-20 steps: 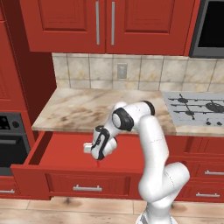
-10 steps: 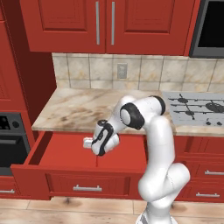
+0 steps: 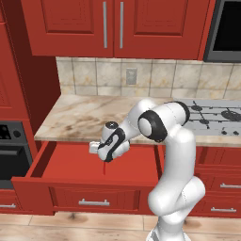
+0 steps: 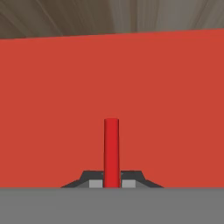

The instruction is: Take a straw from the drawer in front and place it inside the glass cup on the dining counter.

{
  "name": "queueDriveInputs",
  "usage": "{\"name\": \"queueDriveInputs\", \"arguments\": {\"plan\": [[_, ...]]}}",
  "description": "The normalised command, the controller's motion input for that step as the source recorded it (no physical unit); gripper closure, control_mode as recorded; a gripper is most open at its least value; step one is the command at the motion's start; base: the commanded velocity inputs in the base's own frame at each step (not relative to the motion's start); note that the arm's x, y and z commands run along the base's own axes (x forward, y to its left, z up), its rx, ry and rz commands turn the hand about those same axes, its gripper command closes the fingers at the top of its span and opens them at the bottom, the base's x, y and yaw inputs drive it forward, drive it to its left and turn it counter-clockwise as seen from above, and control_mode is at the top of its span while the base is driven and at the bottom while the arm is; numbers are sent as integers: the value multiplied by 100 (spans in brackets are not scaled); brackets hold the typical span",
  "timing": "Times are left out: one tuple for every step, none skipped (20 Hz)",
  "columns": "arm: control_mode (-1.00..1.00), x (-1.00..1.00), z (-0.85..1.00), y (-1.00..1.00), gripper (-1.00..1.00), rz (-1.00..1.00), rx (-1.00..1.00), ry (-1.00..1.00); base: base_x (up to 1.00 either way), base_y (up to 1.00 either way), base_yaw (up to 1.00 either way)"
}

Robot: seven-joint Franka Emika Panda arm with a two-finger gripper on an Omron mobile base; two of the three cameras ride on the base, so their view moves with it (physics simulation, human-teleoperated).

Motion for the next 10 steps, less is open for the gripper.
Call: {"name": "queueDriveInputs", "arguments": {"plan": [[-100,-7,59,5,100,0,0,0,0,0,0],[-100,-13,60,2,100,0,0,0,0,0,0],[-100,-18,62,1,100,0,0,0,0,0,0],[-100,-22,62,2,100,0,0,0,0,0,0],[-100,-23,59,1,100,0,0,0,0,0,0],[-100,-27,58,0,100,0,0,0,0,0,0],[-100,-31,59,0,100,0,0,0,0,0,0],[-100,-39,59,0,100,0,0,0,0,0,0],[-100,-49,64,0,100,0,0,0,0,0,0],[-100,-56,69,0,100,0,0,0,0,0,0]]}}
